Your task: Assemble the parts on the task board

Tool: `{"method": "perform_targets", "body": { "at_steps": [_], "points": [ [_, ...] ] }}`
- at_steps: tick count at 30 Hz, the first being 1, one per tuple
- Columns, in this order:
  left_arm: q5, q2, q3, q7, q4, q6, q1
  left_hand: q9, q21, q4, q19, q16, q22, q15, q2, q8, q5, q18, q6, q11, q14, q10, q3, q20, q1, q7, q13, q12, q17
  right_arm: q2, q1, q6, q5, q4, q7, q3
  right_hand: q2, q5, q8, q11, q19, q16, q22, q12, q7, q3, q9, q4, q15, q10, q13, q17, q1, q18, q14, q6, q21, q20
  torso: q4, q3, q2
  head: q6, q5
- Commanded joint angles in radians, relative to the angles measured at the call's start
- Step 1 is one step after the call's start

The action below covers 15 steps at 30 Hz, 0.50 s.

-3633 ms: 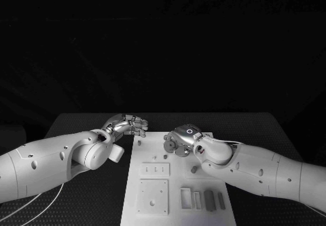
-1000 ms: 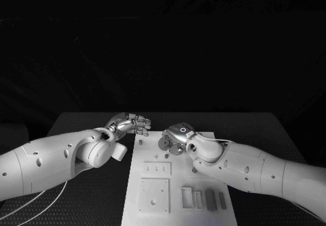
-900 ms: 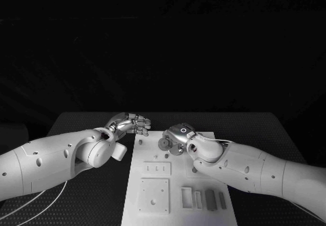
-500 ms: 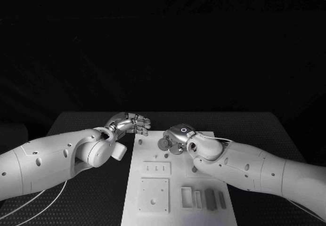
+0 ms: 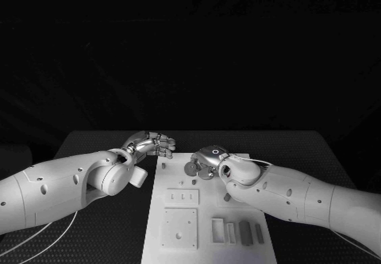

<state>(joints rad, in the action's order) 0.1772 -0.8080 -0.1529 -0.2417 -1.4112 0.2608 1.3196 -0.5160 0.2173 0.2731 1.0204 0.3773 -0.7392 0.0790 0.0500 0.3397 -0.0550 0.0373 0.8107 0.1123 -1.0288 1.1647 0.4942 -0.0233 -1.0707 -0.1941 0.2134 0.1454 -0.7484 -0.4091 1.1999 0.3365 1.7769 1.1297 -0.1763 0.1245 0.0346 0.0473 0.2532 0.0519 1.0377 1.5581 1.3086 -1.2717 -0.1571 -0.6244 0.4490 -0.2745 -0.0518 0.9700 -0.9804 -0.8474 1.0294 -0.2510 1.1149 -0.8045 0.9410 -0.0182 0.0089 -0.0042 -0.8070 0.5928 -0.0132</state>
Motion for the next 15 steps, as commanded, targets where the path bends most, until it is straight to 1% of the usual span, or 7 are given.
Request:
{"method": "perform_targets", "body": {
  "at_steps": [1,2,6,7,11,13,15],
  "points": [
    [0.002,0.0,0.001,-0.006,-0.002,0.0,0.002,-0.002,-0.006,-0.004,0.0,-0.006,-0.001,-0.002,0.001,-0.004,0.0,0.014,-0.007,0.006,-0.006,-0.004,-0.002,0.001,0.012,0.003,0.002,-0.006,-0.001,-0.008,-0.007,0.041,-0.022,0.006,0.024,0.005,-0.032,0.003,0.0,0.001,0.0,0.006,0.02,-0.008,-0.008,0.002,0.0,-0.002,-0.001,-0.007,-0.001,-0.002,-0.008,-0.011,-0.004,-0.001,0.005,0.0,-0.0009,0.0009,0.0,-0.002,0.0],
    [0.002,0.0,0.001,-0.006,-0.002,0.0,0.002,-0.002,-0.007,-0.004,-0.001,-0.006,-0.001,-0.002,0.001,-0.004,0.0,0.014,-0.007,0.006,-0.006,-0.004,-0.002,0.001,0.012,0.003,0.002,-0.006,-0.001,-0.009,-0.007,0.052,-0.026,0.007,0.027,0.004,-0.039,0.003,0.0,0.002,0.001,0.007,0.02,-0.009,-0.008,0.002,0.0,0.001,0.0,-0.006,-0.001,-0.002,-0.01,-0.011,-0.003,-0.001,0.006,0.0,-0.0012,0.001,0.001,-0.002,0.0],
    [0.002,-0.001,0.001,-0.006,-0.002,0.0,0.002,-0.002,-0.007,-0.004,-0.001,-0.006,-0.001,-0.002,0.001,-0.004,0.0,0.015,-0.008,0.006,-0.006,-0.004,-0.002,0.001,0.012,0.003,0.002,-0.007,-0.002,-0.024,-0.006,0.153,-0.068,0.023,0.049,0.004,-0.078,0.003,0.002,0.002,0.008,0.009,0.018,-0.012,-0.008,-0.003,0.0,0.007,0.0,-0.003,0.001,-0.001,-0.008,-0.011,0.001,-0.002,0.009,0.003,-0.0012,0.0005,0.001,-0.004,0.001],
    [0.002,-0.001,0.001,-0.006,-0.001,0.0,0.002,-0.002,-0.007,-0.004,-0.001,-0.006,-0.001,-0.002,0.001,-0.004,0.0,0.015,-0.008,0.006,-0.006,-0.004,-0.002,0.001,0.012,0.003,0.002,-0.007,-0.002,-0.033,-0.006,0.181,-0.083,0.035,0.057,0.004,-0.095,0.003,0.002,0.002,0.009,0.009,0.018,-0.014,-0.008,-0.003,0.0,0.008,0.0,-0.001,0.001,-0.001,-0.007,-0.011,0.003,-0.001,0.01,0.004,-0.0014,0.0005,0.001,-0.005,0.001],
    [0.003,-0.005,0.001,-0.011,0.004,0.003,0.002,-0.002,-0.007,-0.003,-0.001,-0.007,-0.001,-0.002,0.002,-0.005,0.0,0.015,-0.008,0.006,-0.006,-0.005,-0.002,0.001,0.011,0.003,0.002,-0.007,-0.002,-0.062,-0.001,0.218,-0.115,0.069,0.078,-0.005,-0.152,0.003,0.005,0.002,0.019,0.011,0.016,-0.022,-0.009,-0.008,0.0,0.018,0.0,0.005,0.0,0.001,0.003,-0.011,0.01,-0.002,0.012,0.009,-0.0019,0.0014,0.001,-0.009,0.002],
    [0.006,-0.004,0.001,-0.013,0.011,0.005,0.002,-0.002,-0.008,-0.002,-0.001,-0.008,-0.001,-0.002,0.003,-0.005,0.0,0.015,-0.009,0.007,-0.006,-0.005,-0.001,0.001,0.011,0.003,0.002,-0.008,-0.003,-0.081,0.001,0.232,-0.124,0.083,0.089,-0.015,-0.168,0.003,0.006,0.002,0.019,0.009,0.015,-0.022,-0.008,-0.012,0.0,0.024,0.0,0.004,0.001,0.002,0.007,-0.011,0.011,-0.002,0.011,0.01,-0.0026,0.0016,0.002,-0.009,0.002],
    [0.006,-0.003,0.001,-0.014,0.018,0.003,0.002,-0.002,-0.008,-0.001,-0.001,-0.009,-0.002,-0.002,0.005,-0.005,0.0,0.015,-0.009,0.007,-0.006,-0.005,-0.001,0.001,0.009,0.003,0.002,-0.008,-0.004,-0.11,0.001,0.231,-0.145,0.106,0.102,-0.04,-0.184,0.003,0.003,0.001,0.021,0.008,0.015,-0.023,-0.008,-0.016,-0.001,0.03,-0.001,0.004,0.002,0.003,0.012,-0.011,0.011,0.004,0.01,0.011,-0.0024,0.0024,0.003,-0.012,0.002]
  ]
}}
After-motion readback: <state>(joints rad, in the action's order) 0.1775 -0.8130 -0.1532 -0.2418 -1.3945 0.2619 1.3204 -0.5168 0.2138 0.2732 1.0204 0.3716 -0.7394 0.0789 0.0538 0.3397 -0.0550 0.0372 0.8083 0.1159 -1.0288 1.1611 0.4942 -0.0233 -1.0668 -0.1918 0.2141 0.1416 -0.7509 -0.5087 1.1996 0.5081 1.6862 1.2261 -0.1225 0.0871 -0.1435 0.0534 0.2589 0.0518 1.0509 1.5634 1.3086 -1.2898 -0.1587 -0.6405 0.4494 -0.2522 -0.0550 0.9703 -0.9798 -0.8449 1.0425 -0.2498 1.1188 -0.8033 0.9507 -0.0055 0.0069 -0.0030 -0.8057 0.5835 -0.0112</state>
